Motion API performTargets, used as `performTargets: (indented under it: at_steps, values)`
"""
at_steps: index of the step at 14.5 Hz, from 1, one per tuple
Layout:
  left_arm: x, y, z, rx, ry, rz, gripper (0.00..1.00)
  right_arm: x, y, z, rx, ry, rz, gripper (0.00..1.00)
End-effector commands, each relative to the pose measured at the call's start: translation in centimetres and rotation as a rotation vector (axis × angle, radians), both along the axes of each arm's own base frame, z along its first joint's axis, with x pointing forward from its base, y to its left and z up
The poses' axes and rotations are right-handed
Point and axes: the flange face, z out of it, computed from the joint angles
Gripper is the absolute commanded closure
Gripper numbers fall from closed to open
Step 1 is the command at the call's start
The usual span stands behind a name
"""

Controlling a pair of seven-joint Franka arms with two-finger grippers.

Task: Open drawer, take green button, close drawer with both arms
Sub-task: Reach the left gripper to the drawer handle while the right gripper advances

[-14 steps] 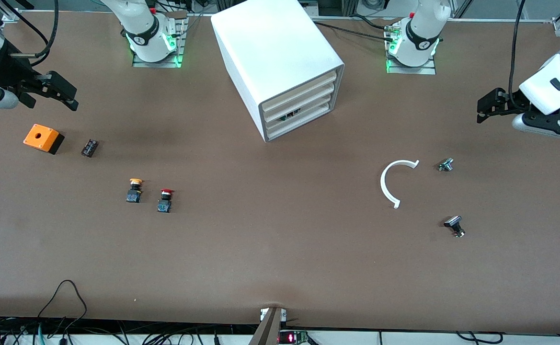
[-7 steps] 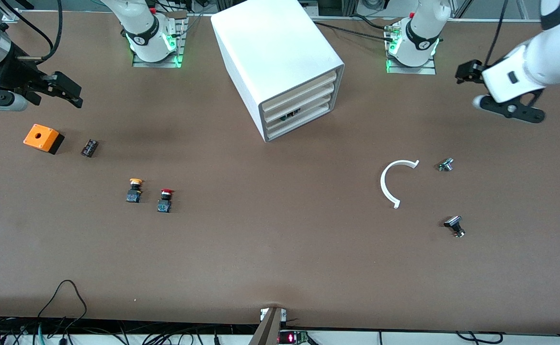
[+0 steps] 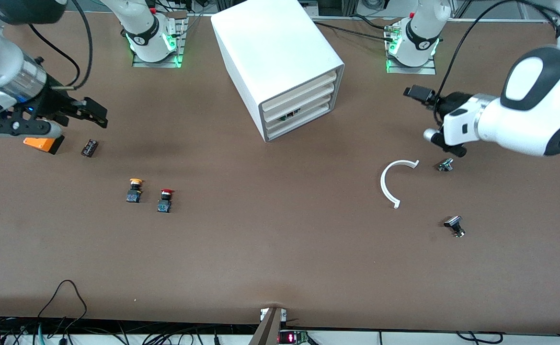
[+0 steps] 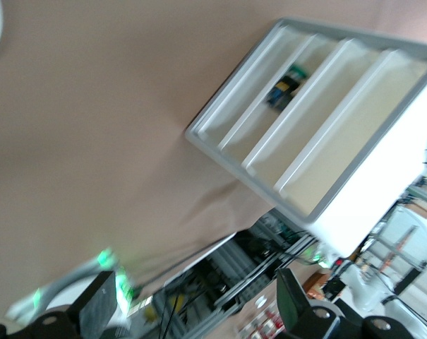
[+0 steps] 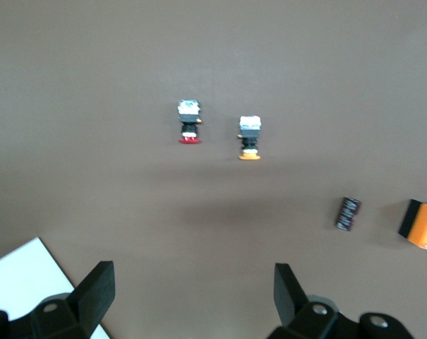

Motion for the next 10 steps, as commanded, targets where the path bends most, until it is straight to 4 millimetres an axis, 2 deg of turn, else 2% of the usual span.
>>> performTargets:
  at_steps: [1,5,8,10]
  values:
    - [-0.4,-1.2,-5.6,-0.263,-0.058,0.024,0.03,1.8,2.2,-1.5,0.025,-0.002,-0.059,0.0]
    - [-4.6,-3.4,-15.3,-0.55,-0.092,0.196,0.04,4.1,6.0,-5.3,0.033,0.019,-0.125,0.0]
    - [-7.2,-5.2,-19.7,-0.666,-0.106,0.199,0.05,5.3,9.1,-7.2,0.035,0.036,-0.158,0.0]
    - [-7.9,-6.5,-21.8,-0.688,-0.141,0.194,0.07,6.2,11.0,-8.2,0.042,0.041,-0.175,0.0]
